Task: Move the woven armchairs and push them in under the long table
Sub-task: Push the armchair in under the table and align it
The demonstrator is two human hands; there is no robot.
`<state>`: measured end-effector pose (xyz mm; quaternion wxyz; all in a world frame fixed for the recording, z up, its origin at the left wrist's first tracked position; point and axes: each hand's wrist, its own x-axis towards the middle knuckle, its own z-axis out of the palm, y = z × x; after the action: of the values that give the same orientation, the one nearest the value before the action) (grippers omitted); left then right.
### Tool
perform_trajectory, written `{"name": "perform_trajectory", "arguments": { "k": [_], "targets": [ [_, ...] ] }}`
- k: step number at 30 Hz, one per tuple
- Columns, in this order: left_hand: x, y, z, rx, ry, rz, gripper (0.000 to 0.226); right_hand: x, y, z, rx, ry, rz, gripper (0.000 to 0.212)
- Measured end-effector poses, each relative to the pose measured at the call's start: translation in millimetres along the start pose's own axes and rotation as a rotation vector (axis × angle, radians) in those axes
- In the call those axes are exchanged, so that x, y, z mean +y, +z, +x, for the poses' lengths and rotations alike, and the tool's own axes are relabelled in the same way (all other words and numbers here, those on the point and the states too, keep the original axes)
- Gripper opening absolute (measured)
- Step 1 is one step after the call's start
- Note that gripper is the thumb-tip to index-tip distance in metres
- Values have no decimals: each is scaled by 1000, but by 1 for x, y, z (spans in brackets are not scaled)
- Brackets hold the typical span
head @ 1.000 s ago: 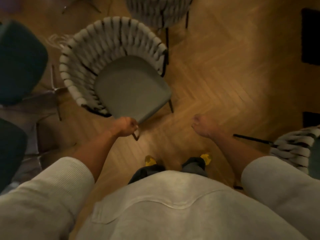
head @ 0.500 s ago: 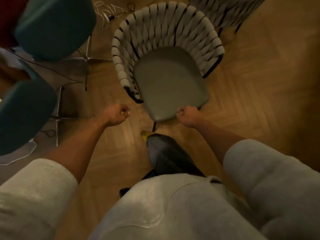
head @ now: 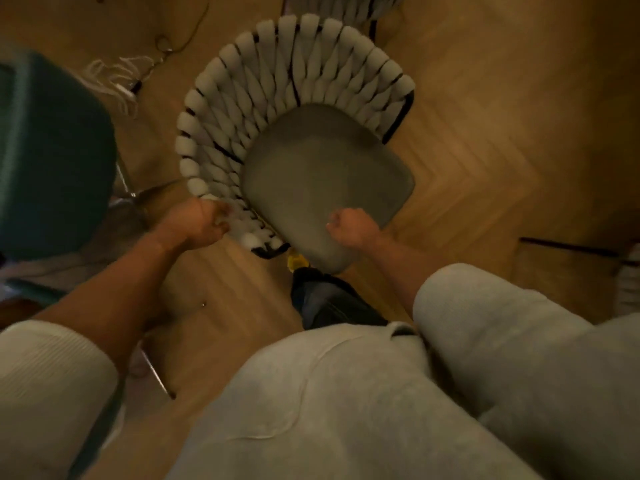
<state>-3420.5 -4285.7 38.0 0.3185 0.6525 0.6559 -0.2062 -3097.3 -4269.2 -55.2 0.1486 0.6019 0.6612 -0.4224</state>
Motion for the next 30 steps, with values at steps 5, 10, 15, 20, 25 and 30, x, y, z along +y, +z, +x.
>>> {"name": "perform_trajectory", "arguments": {
  "k": [5,10,15,20,25,30],
  "targets": [
    [-19,-62,67,-50,144,163,48,-26,-1,17,-9,96,115,42],
    [-24,-111,112,-80,282,377,50,-65,5,29,15,159,252,49],
    [-26,-150,168,-149,402,605,54,-113,34,44,99,173,314,56],
    [-45,-171,238,-194,602,988,58,-179,67,64,212,319,472,63],
    [-57,-192,291,-81,842,1403,59,-262,96,87,272,430,476,71],
    [-67,-202,331,110,962,1734,62,-323,126,131,345,479,326,80]
  ]
}}
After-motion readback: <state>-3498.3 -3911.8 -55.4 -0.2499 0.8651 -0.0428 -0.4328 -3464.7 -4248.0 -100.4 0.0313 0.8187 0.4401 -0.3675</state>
